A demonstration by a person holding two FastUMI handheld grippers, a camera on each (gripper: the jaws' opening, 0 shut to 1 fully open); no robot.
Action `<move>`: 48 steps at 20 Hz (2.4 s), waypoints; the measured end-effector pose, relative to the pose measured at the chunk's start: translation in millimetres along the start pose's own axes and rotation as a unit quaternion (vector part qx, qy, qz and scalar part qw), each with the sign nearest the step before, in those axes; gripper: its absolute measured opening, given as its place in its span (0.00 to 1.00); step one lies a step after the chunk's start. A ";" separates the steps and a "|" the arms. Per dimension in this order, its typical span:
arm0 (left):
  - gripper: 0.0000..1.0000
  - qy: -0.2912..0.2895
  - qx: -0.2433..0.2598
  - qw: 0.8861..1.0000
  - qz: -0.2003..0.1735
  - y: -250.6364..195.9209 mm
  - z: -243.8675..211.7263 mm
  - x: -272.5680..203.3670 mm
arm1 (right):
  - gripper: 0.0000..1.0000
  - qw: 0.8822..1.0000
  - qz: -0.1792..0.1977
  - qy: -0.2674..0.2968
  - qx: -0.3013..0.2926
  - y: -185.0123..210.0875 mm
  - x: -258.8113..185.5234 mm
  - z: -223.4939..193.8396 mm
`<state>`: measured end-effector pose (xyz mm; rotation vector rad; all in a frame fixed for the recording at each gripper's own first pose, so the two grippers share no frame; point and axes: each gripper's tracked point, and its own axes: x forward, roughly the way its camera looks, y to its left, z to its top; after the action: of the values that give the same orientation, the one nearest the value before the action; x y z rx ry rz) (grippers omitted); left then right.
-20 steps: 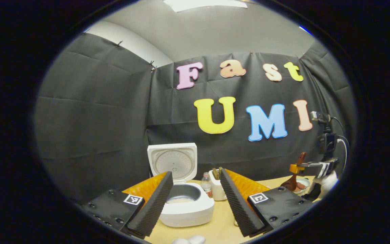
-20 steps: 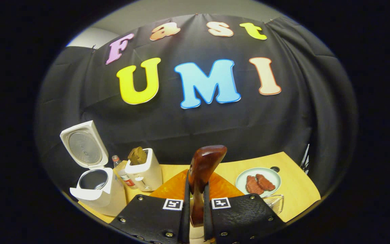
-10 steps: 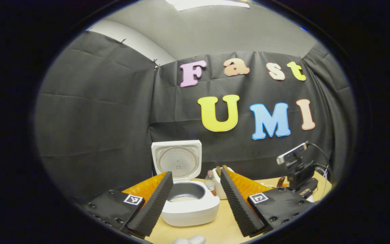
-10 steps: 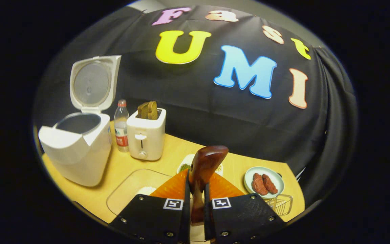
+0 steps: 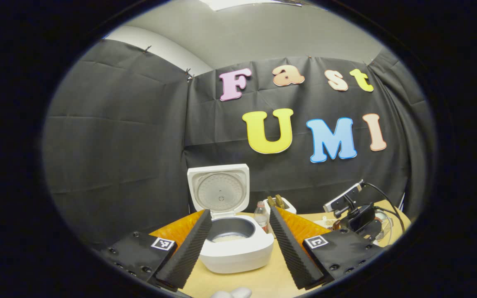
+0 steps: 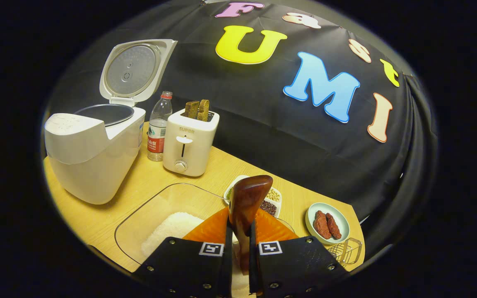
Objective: Close the left gripper, press the button to open the rice cooker; take a wooden spoon from the chopstick holder with the right hand, scoop a spoonful of rice and pour it into the rice cooker, then put the wooden spoon back into the chopstick holder.
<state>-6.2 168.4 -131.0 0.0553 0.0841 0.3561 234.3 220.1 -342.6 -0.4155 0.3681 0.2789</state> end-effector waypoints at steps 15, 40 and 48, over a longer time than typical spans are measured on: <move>0.99 -0.002 0.013 1.000 0.002 11.9 -0.3 -0.7 | 0.17 0.953 0.094 0.029 0.287 44.5 -4.0 15.2; 0.99 -0.021 0.024 0.999 -0.009 6.0 22.2 6.1 | 0.16 0.735 0.143 -0.006 0.663 -64.1 -24.0 4.4; 0.99 -0.018 0.023 1.000 -0.010 16.0 15.4 -0.4 | 0.17 0.695 0.162 -0.029 0.700 -81.8 -47.3 56.5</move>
<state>-10.7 182.7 -114.6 0.1069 0.0572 0.3336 235.7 164.2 -247.8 1.2011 0.4905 0.2764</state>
